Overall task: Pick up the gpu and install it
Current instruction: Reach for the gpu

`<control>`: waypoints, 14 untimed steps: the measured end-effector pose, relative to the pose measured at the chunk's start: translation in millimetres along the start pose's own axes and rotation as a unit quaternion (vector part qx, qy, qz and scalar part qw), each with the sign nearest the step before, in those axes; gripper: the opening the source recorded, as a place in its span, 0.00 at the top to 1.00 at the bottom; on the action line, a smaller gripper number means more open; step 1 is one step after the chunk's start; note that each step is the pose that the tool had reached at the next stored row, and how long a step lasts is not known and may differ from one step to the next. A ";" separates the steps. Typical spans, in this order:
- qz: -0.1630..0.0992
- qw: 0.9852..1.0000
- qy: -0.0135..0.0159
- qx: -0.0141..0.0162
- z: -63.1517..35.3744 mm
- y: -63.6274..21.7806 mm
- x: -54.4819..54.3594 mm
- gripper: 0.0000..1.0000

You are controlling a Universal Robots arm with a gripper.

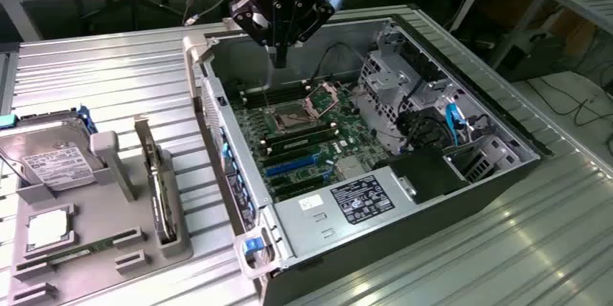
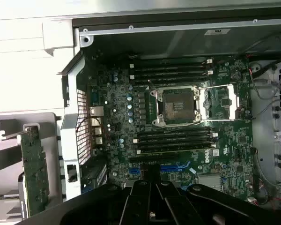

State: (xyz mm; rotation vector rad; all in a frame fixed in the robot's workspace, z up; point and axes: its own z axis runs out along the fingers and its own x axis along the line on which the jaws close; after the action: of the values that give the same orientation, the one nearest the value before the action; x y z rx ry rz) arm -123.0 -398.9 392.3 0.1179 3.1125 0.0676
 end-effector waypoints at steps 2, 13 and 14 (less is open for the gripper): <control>0.000 1.000 0.000 0.000 0.0 -0.1 0.7 0.89; 0.000 1.000 0.000 0.000 -0.2 -0.6 8.0 0.89; 0.000 1.000 0.000 0.000 -0.2 -0.6 8.2 0.89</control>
State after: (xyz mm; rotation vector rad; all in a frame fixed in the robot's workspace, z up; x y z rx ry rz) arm -131.3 -398.9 392.3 0.1178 3.1125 0.0677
